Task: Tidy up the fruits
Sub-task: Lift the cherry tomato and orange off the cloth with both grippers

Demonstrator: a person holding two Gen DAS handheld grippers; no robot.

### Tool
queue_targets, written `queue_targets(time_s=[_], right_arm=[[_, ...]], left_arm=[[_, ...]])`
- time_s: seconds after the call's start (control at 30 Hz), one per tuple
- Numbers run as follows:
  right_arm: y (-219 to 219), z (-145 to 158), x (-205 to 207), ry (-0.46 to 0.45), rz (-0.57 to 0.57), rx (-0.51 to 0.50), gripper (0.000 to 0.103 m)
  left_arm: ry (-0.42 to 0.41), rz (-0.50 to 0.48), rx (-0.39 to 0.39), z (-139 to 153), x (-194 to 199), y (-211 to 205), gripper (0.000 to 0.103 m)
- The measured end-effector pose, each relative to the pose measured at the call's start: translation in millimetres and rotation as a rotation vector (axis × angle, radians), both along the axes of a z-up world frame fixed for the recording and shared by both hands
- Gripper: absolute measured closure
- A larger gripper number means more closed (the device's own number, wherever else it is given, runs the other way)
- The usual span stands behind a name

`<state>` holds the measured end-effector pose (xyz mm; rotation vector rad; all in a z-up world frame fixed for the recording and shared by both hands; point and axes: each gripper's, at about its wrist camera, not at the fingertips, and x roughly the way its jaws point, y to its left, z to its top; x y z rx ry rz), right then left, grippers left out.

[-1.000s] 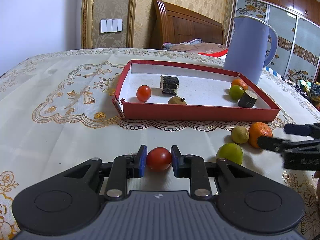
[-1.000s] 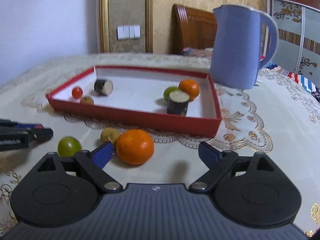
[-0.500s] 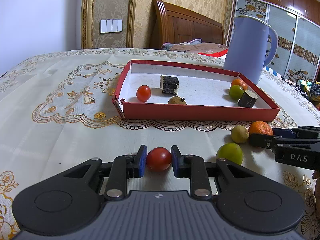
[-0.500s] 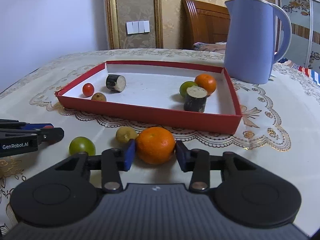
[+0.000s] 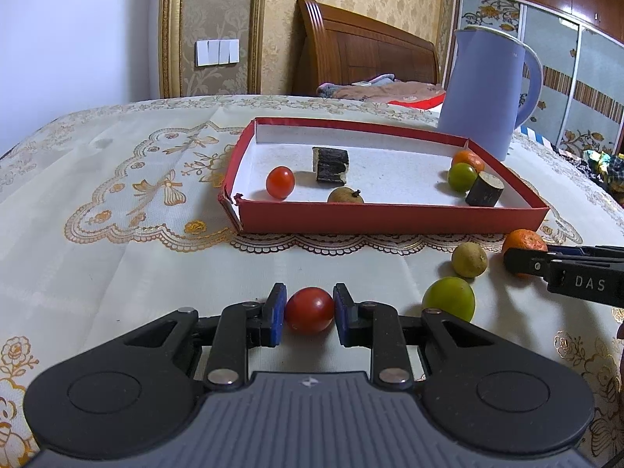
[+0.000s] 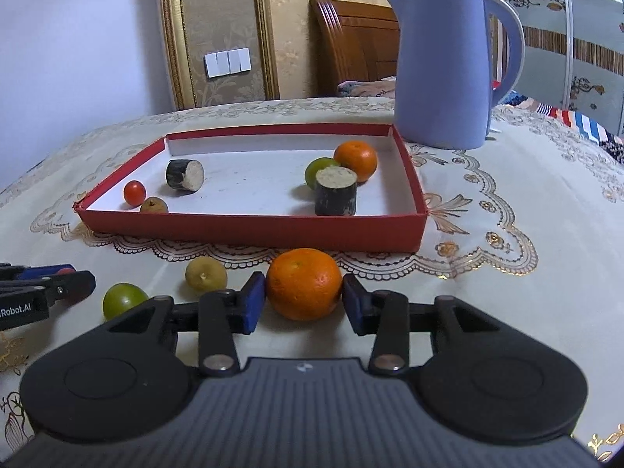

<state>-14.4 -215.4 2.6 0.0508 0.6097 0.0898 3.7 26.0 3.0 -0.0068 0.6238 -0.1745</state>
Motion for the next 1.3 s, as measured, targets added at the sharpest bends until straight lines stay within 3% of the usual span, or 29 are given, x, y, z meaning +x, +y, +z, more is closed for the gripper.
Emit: queue_targets(time_s=[0.23,0.67,1.3], right_arm=[[3,0,0,-0.001,-0.014,-0.026,0.063],[8,3,-1,-0.01,-0.031,0.016,0.063],[3,-1,1,0.004,-0.032,0.056,0.063]], left_arm=[[-0.002,0.0,0.017,0,0,-2,0.078],[0.009,0.022,0.0,2,3,-12,0.078],[0.003,0.044,0.053,5,7,-24,0.078]])
